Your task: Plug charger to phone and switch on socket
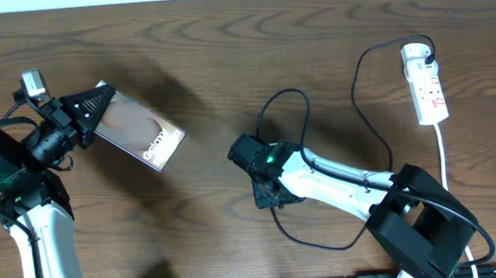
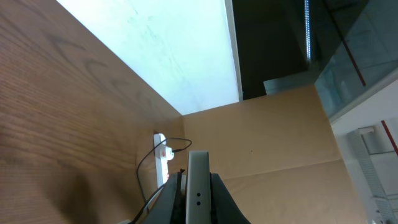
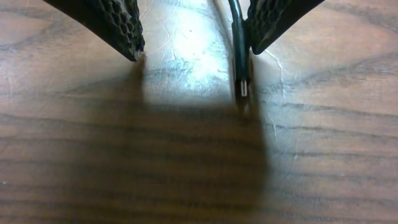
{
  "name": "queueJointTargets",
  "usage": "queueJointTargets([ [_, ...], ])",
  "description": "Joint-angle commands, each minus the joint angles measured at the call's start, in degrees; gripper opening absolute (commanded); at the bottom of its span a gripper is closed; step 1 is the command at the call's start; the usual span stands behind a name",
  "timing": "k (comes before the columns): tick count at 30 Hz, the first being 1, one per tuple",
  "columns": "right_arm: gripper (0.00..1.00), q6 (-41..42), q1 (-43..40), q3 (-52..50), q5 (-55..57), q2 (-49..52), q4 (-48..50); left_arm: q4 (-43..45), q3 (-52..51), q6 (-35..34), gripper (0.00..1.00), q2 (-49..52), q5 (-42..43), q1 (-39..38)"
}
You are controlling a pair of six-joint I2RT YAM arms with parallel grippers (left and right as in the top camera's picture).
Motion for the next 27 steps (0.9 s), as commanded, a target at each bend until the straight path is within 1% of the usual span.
queueJointTargets([
  [1,0.48,0.9,0.2,-0.5,-1.5,0.3,-1.2,0.5,0.5,0.4,0.07,0.1,1.2,0.3],
  [5,0.39,0.9,0.2,-0.5,-3.3,0.3,-2.9,0.5,0.5,0.4,0.08,0.1,1.2,0.3],
  [8,0.36,0.9,0.3,-0.5,-3.3,0.3,-3.1,0.5,0.5,0.6,0.07,0.1,1.2,0.3],
  [10,0.31,0.9,0.3,-0.5,-3.3,0.3,-3.1,0.5,0.5,0.6,0.08,0.1,1.2,0.3],
  [14,0.28,0.9,0.3,-0.5,-3.2,0.3,-2.6,0.5,0.5,0.6,0.07,0.1,1.2,0.3],
  [16,0.29,0.9,0.3,-0.5,-2.8,0.3,-2.1,0.5,0.5,1.0,0.08,0.1,1.2,0.3],
  [17,0.36,0.9,0.2,-0.5,-2.3,0.3,-1.7,0.5,0.5,1.2,0.07,0.1,1.2,0.3],
  [18,0.38,0.9,0.1,-0.5,-1.9,0.3,-1.1,0.5,0.5,1.2,0.07,0.1,1.2,0.3],
  [22,0.41,0.8,-1.0,-0.5,-1.2,0.3,1.0,0.5,0.5,1.2,0.07,0.1,1.2,0.3],
  [27,0.41,0.2,-3.1,-0.5,-1.9,0.4,2.0,0.5,0.5,1.2,0.07,0.1,1.2,0.3],
])
